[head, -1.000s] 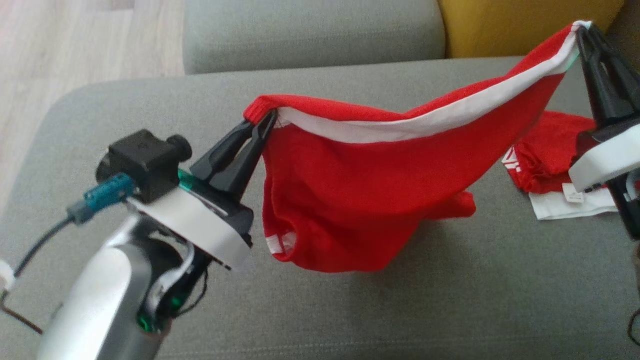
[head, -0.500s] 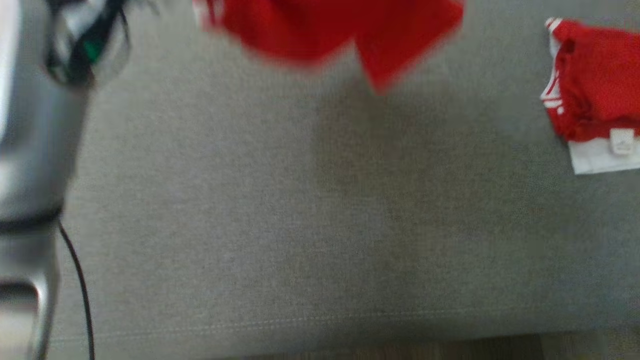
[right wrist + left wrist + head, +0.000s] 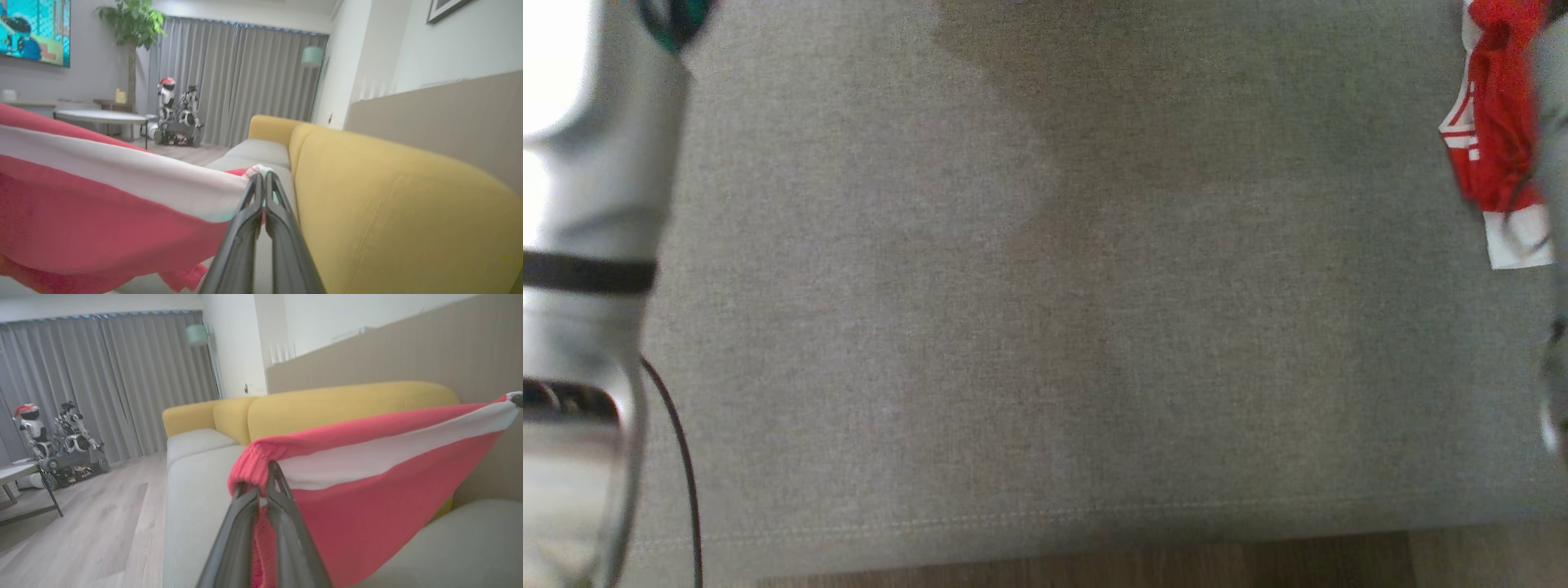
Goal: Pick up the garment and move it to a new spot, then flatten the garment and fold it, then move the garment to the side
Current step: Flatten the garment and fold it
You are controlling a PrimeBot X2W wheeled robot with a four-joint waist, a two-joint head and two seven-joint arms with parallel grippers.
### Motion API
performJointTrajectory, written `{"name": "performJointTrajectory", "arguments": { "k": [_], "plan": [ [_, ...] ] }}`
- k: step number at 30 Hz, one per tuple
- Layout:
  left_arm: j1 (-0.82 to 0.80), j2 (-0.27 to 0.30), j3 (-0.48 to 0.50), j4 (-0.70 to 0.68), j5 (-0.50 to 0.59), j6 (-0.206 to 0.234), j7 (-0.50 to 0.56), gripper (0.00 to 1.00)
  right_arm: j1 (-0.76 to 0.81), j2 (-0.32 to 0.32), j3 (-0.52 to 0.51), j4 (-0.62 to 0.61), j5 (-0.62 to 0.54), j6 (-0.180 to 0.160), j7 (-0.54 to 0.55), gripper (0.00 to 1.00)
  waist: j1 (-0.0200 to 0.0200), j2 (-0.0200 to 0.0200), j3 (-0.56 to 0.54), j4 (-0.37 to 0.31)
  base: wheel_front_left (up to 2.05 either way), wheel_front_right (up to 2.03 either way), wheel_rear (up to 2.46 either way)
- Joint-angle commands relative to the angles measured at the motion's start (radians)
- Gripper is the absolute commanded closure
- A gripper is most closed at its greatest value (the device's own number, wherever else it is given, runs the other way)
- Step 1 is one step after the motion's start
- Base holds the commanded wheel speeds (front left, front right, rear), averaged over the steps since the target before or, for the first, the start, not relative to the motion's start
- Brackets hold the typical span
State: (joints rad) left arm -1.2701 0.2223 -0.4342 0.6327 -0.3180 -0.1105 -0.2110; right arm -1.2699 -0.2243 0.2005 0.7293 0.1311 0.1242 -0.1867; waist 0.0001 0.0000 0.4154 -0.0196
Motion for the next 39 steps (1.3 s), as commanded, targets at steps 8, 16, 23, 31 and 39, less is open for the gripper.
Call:
{"name": "performJointTrajectory", "arguments": {
  "k": [8,16,23,31,39],
  "plan": [
    [0.221,0.040,-0.106,0.077,-0.020,-0.018,-0.039,1.00,0.206,0.020,0.150,0.115,0.081,0.007,-0.028,1.00,-0.0001,0.0000,-0.057,0.012,0.00,0.00,0.00],
    [0.498,0.096,-0.276,0.051,-0.114,-0.020,-0.047,1.00,0.388,-0.073,0.382,0.150,0.282,0.007,0.074,1.00,-0.0001,0.0000,-0.176,0.020,0.00,0.00,0.00],
    [0.623,0.137,-0.353,-0.002,-0.157,-0.020,-0.045,1.00,0.493,-0.196,0.528,0.070,0.453,0.007,0.202,1.00,-0.0001,0.0000,-0.262,0.026,0.00,0.00,0.00],
    [0.710,0.133,-0.383,-0.058,-0.172,-0.006,-0.031,1.00,0.594,-0.338,0.642,-0.053,0.623,0.007,0.315,1.00,-0.0001,0.0000,-0.307,0.030,0.00,0.00,0.00],
    [0.822,0.144,-0.417,-0.143,-0.196,0.008,0.005,1.00,0.676,-0.472,0.721,-0.196,0.785,0.007,0.443,1.00,-0.0001,0.0000,-0.369,0.005,0.00,0.00,0.00]
  ]
}}
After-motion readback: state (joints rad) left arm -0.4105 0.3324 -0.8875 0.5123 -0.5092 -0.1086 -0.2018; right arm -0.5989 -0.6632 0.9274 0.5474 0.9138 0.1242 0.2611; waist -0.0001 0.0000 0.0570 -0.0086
